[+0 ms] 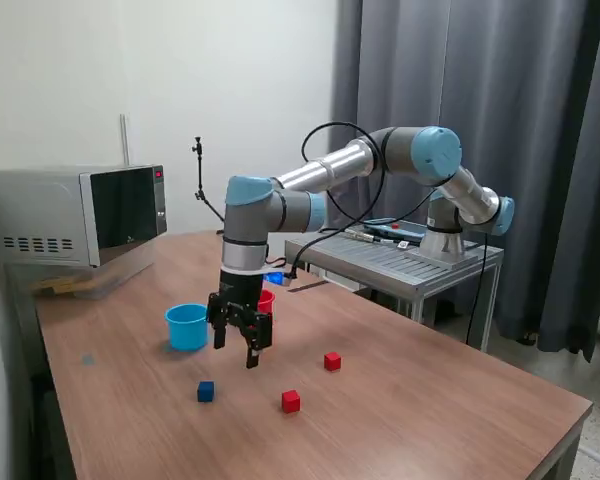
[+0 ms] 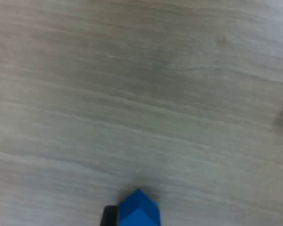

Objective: Place red objects in the red bin, and blue objects in the blue bin.

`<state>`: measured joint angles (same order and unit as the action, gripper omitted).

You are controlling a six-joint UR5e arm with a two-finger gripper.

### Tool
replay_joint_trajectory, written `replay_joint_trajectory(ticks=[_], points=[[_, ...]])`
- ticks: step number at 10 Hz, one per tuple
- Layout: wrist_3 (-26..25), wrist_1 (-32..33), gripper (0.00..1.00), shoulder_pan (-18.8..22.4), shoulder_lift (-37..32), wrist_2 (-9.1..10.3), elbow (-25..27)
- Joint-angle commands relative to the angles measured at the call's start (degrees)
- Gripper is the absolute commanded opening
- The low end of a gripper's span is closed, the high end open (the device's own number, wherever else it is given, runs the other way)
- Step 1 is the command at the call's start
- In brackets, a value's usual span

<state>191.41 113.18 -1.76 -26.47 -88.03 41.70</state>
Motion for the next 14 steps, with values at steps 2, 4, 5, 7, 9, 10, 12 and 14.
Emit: replay_joint_trajectory(ticks=[2,4,5,7,9,10,12,14], points=[[13.17,-0.16,1.00,0.27,0.10,0.05,-0.48],[18.18,-0.07,1.00,0.27,-0.08,0.05,-0.48],[19.51,0.11,1.00,0.01,-0.08,0.14,-0.65],[19.52,1.24,1.00,-0.52,0.19,1.53,-0.57],[19.79,1.86,1.00,-0.52,0.89,1.81,-0.74],[19.87,1.95,1.00,-0.52,1.41,2.07,-0.74],[19.96,2.13,1.00,-0.52,1.77,3.04,-0.66],[20.05,2.48,1.00,-0.52,2.21,3.04,-0.74]])
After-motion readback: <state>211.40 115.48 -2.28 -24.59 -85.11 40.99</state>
